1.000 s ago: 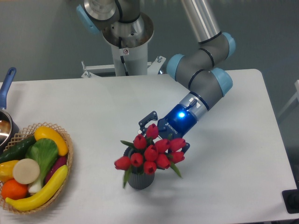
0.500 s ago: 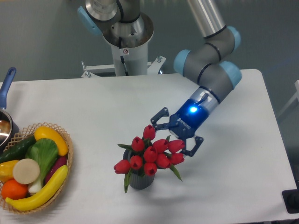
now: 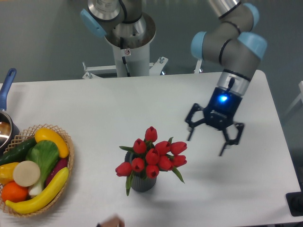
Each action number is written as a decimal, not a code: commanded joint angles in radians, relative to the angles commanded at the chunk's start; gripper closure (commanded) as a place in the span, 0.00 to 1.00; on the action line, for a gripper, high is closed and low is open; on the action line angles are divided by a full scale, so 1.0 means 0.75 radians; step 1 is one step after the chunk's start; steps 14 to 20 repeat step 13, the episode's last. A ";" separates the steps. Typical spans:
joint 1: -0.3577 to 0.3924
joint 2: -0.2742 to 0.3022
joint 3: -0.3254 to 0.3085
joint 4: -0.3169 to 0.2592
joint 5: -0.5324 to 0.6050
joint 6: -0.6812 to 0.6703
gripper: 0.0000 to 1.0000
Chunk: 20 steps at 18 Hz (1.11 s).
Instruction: Insert the flowers into the vase
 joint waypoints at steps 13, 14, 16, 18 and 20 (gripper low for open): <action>-0.143 -0.162 0.413 -0.612 0.696 0.022 0.00; -0.143 -0.162 0.413 -0.612 0.696 0.022 0.00; -0.143 -0.162 0.413 -0.612 0.696 0.022 0.00; -0.143 -0.162 0.413 -0.612 0.696 0.022 0.00; -0.143 -0.162 0.413 -0.612 0.696 0.022 0.00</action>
